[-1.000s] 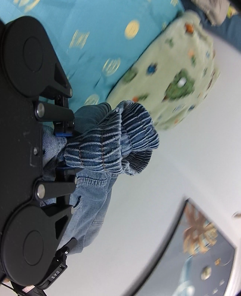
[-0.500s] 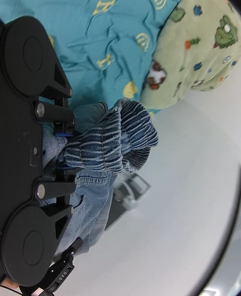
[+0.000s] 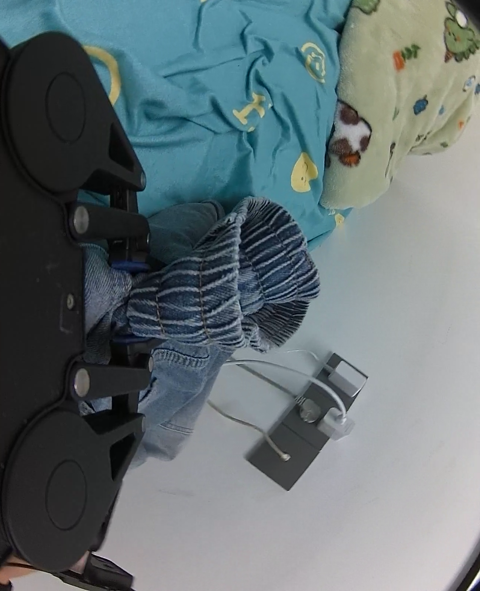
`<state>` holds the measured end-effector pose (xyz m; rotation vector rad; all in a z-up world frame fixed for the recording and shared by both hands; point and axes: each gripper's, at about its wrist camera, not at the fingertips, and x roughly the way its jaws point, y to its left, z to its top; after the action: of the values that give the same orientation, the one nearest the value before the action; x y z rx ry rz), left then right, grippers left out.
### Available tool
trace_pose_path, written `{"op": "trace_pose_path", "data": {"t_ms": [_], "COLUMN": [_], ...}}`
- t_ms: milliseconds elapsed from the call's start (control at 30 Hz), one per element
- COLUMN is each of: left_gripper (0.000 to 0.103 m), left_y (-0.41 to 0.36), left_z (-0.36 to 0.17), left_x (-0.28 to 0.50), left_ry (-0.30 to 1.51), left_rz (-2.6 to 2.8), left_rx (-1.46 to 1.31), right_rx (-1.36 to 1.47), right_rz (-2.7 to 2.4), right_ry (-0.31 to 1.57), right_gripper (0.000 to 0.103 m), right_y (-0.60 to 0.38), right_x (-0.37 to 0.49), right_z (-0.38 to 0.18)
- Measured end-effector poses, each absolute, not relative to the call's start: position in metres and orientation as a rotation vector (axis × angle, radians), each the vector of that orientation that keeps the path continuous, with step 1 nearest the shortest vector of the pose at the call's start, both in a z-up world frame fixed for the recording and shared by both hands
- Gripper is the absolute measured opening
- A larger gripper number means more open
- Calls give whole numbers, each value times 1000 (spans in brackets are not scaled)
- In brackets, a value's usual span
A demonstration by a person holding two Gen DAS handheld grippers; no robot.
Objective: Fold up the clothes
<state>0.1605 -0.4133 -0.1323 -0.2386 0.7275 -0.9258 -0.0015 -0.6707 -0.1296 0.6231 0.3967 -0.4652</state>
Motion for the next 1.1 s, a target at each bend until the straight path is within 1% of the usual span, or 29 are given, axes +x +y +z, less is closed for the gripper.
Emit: {"op": "trace_pose_path", "data": {"t_ms": [67, 100, 133, 167, 200, 233, 300, 367, 433, 500, 600, 800, 1100], "left_gripper": [33, 37, 46, 53, 65, 70, 72, 77, 83, 86, 90, 94, 96], "left_y": [-412, -411, -410, -410, -409, -409, -406, -399, -391, -381, -365, -324, -248], "left_z": [-131, -130, -128, -127, -124, -121, -114, -105, -91, -77, -53, -5, 62], "left_x": [160, 159, 157, 154, 151, 147, 141, 135, 128, 121, 111, 91, 71], "left_ry": [743, 750, 746, 740, 726, 712, 709, 689, 660, 628, 587, 502, 397], "left_rz": [-920, -911, -893, -874, -862, -851, -849, -840, -835, -830, -820, -775, -666], "left_rx": [-220, -207, -183, -157, -132, -107, -80, -74, -67, -62, -58, -36, -15], "right_rx": [627, 633, 643, 649, 651, 648, 640, 636, 622, 583, 513, 464, 389], "right_rz": [-484, -485, -487, -490, -500, -518, -551, -571, -572, -567, -558, -510, -406], "right_ry": [426, 420, 412, 407, 402, 392, 371, 359, 360, 364, 367, 339, 330], "right_gripper": [38, 41, 43, 49, 56, 59, 71, 78, 78, 79, 79, 79, 79], "right_y": [-671, -672, -674, -674, -673, -673, -673, -671, -668, -662, -648, -622, -568], "right_x": [2, 0, -4, -7, -10, -14, -22, -30, -35, -39, -47, -53, -44], "right_z": [-138, -135, -133, -129, -126, -122, -112, -101, -90, -75, -55, -15, 47]}}
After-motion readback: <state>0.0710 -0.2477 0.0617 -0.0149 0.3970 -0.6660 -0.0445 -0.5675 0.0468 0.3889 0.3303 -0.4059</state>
